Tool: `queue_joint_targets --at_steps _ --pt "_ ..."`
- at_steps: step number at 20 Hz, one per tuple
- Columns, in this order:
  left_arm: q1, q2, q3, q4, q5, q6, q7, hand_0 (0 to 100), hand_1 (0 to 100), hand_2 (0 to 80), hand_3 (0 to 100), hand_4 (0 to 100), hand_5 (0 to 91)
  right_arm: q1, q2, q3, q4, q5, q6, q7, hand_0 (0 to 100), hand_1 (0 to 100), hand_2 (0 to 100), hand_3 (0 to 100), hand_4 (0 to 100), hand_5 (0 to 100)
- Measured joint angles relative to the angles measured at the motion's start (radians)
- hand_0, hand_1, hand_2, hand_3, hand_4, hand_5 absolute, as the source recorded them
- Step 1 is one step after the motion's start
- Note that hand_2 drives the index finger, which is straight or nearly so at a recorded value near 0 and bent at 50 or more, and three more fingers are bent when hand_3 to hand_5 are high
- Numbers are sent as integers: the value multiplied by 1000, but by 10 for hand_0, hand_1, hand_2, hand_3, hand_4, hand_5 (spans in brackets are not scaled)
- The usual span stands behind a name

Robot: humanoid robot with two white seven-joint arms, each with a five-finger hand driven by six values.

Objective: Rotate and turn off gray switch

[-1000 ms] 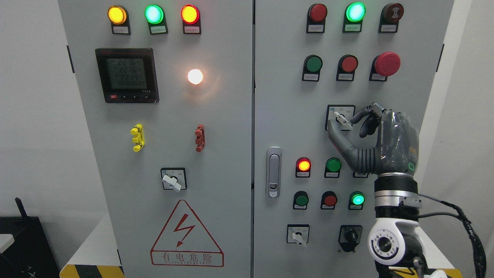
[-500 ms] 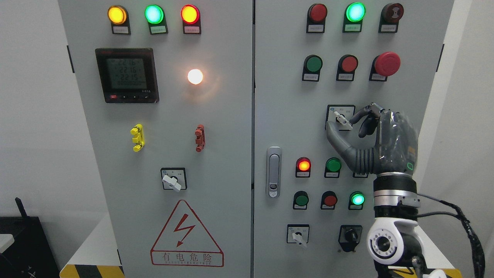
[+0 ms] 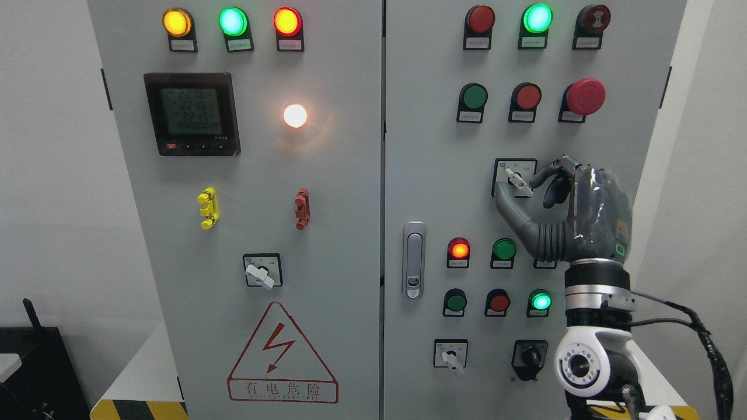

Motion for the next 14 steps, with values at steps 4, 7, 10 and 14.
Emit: queue_joint_targets --at_steps 4,7,10,14 --pt "0 0 0 0 0 0 0 120 389 0 0 0 0 -7 0 4 0 0 13 0 115 456 641 925 872 1000" --pt "0 0 0 0 0 0 0 120 389 0 0 0 0 -10 0 9 0 2 21 0 121 457 646 929 871 1000" --pt "0 0 0 0 0 0 -2 120 389 0 0 0 0 -11 0 13 0 6 23 0 124 458 647 931 872 1000" --pt "0 0 0 0 0 0 -4 120 389 0 0 0 0 -11 0 16 0 9 24 0 126 463 647 931 872 1000"
